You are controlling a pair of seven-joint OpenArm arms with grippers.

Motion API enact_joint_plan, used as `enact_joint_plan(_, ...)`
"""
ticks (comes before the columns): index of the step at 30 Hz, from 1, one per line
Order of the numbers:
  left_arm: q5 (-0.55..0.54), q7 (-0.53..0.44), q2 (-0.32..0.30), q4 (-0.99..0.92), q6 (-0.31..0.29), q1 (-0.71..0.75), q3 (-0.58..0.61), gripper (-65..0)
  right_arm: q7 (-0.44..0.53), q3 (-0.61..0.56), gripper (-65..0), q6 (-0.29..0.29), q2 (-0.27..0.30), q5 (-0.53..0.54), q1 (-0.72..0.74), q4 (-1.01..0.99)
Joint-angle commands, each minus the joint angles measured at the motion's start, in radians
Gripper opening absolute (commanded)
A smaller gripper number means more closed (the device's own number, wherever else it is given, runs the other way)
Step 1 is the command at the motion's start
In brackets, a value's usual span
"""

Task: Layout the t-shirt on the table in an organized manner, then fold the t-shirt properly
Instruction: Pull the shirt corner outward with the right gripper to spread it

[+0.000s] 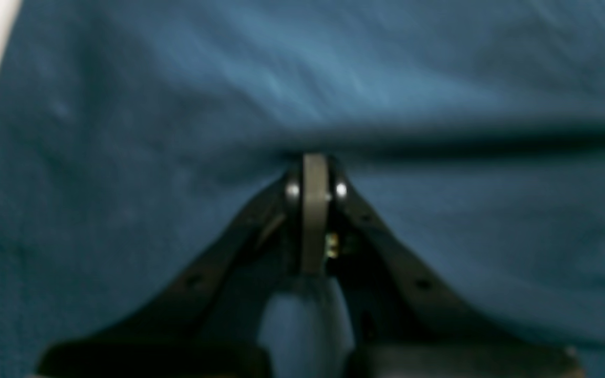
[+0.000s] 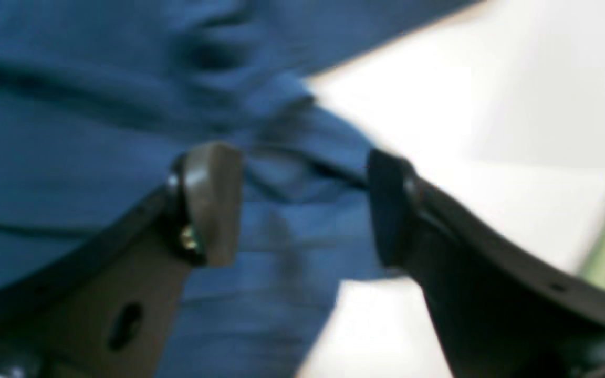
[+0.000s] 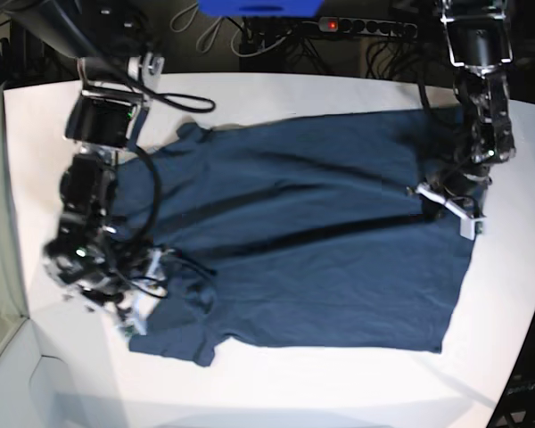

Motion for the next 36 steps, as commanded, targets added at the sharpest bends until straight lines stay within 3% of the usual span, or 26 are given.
enact_joint_plan(1, 0.039, 0.023, -0.013, -0.025, 0.02, 0.005, -0.003, -64.6, 0.013, 0.017, -24.0, 0.006, 0.011, 0.007, 0.007, 0.048)
enact_joint_plan(7, 0.026, -0.009, -0.056, -0.05, 0.02, 0.005, -0.005, -64.6, 0.013, 0.043, -23.5, 0.006, 0.085, 0.007, -0.136, 0.097)
enact_joint_plan(10, 0.026, -0.008, -0.078, -0.048, 0.02, -0.01, -0.006, -64.6, 0.033, 0.043, -23.5, 0.006, 0.08, 0.007, -0.222, 0.097)
enact_joint_plan(20, 0.034, -0.002, -0.085, -0.048, 0.02, -0.064, -0.006, -64.6, 0.05, 0.038, -23.6, 0.006, -0.019, 0.007, -0.398, 0.106)
enact_joint_plan(24, 0.035, -0.002, -0.087, -0.048, 0.02, -0.076, -0.006, -64.6, 0.046, 0.034, -23.7, 0.006, -0.018, 0.007, -0.481, 0.142)
enact_joint_plan(28, 0.028, -0.002, -0.096, -0.047, 0.02, -0.101, -0.003, -64.6, 0.041, 0.023, -23.7, 0.006, -0.013, 0.007, -0.593, 0.298)
enact_joint_plan(33, 0.028, -0.002, -0.093, -0.047, 0.02, -0.115, -0.003, -64.6, 0.041, -0.094, -23.8, 0.006, 0.028, 0.007, -0.739, 0.524)
enact_joint_plan(36, 0.026, -0.002, -0.09, -0.044, 0.02, -0.122, -0.003, -64.6, 0.039, -0.137, -26.6, 0.006, 0.04, 0.005, -0.761, 0.542)
